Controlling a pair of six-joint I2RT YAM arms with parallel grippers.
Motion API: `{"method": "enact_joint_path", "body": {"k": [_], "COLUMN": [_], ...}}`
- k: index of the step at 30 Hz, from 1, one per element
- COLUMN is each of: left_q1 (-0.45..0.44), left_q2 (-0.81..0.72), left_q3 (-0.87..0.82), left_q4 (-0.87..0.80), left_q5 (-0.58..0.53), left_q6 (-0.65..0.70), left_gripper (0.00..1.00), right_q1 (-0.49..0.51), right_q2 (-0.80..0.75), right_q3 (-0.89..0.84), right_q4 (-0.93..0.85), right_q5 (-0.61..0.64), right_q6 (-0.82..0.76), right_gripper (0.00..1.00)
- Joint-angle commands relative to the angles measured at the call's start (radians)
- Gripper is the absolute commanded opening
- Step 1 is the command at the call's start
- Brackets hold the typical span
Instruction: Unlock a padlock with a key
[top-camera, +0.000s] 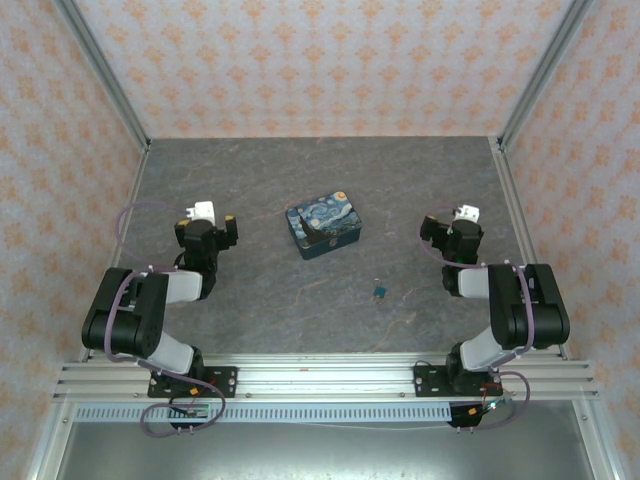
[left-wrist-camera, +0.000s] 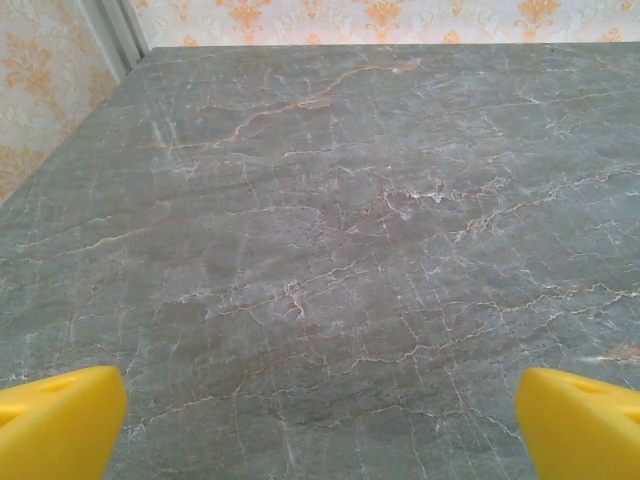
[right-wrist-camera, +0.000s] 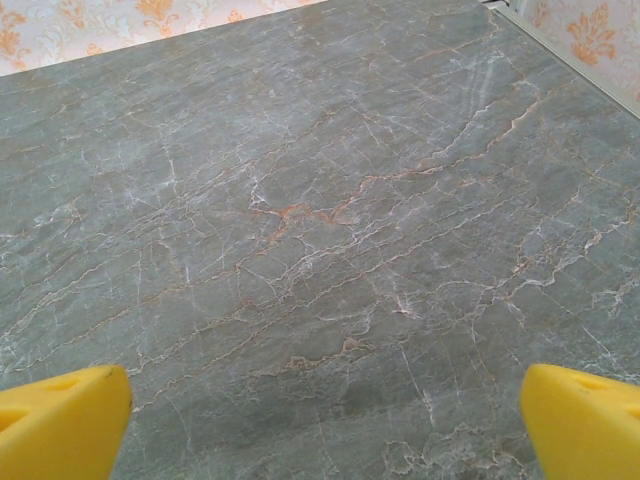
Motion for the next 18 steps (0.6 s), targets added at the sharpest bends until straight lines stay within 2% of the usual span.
{"method": "enact_joint_path", "body": {"k": [1, 18], "left_q1": [0.003, 0.003], "left_q2": [-0.006, -0.005], "left_q3": [0.010, 0.010], "left_q4": [-0.011, -0.010], "left_q5": [0.013, 0.014], "left_q6": [-0.010, -0.010], "left_gripper": [1.00, 1.00], "right_q1": [0.005, 0.019], "right_q2": [-0.009, -0.009], "right_q3": [0.007, 0.010], "right_q4": [0.011, 0.008], "right_q5": [0.001, 0.025], "right_q6": [-0.017, -0.024], "right_gripper": [0.99, 0.99]}}
